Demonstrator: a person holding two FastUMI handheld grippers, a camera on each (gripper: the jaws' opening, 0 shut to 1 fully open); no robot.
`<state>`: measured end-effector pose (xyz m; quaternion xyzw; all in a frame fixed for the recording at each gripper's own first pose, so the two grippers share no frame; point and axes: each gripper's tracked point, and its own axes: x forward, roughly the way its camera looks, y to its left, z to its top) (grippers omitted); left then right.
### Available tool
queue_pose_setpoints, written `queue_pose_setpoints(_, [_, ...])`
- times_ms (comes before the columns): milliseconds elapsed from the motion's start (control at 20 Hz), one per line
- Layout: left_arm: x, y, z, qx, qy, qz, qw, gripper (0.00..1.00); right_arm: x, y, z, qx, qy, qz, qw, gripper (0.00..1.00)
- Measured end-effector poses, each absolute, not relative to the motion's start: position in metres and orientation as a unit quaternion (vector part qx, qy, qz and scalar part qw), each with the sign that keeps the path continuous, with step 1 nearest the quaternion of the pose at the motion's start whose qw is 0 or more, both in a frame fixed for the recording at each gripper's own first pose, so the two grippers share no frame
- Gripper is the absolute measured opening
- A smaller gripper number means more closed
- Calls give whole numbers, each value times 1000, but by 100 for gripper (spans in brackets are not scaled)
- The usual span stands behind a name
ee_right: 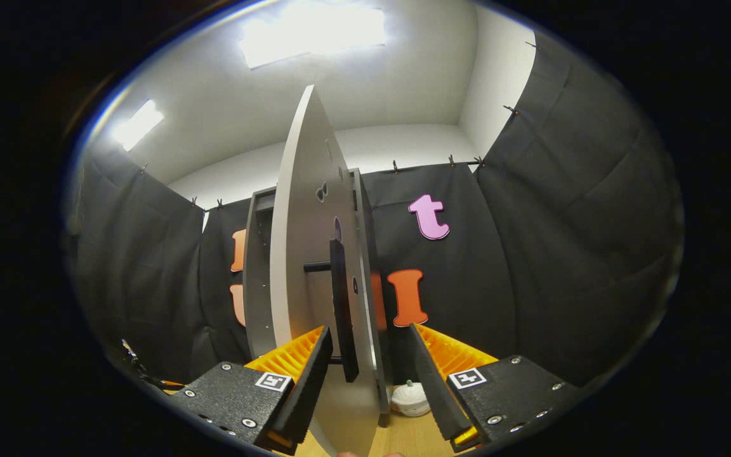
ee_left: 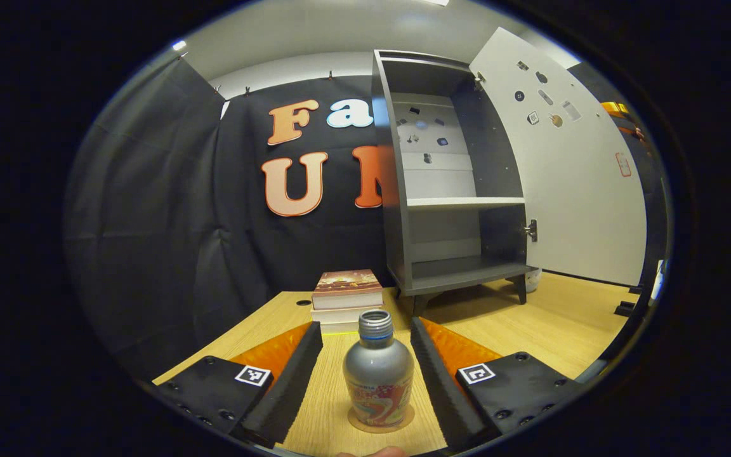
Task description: Open the cabinet door with the right hand, grasp the bottle in the cabinet with the left hand and place it on the coaster, then close the cabinet door with the right hand.
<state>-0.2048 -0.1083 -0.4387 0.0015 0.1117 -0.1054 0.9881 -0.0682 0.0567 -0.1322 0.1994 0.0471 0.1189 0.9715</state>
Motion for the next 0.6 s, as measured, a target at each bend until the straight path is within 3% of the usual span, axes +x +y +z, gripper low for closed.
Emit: queue_pose_setpoints(600, [-139, -117, -366, -100, 120, -118, 981, 94, -69, 32, -122, 217, 56, 125, 966, 75])
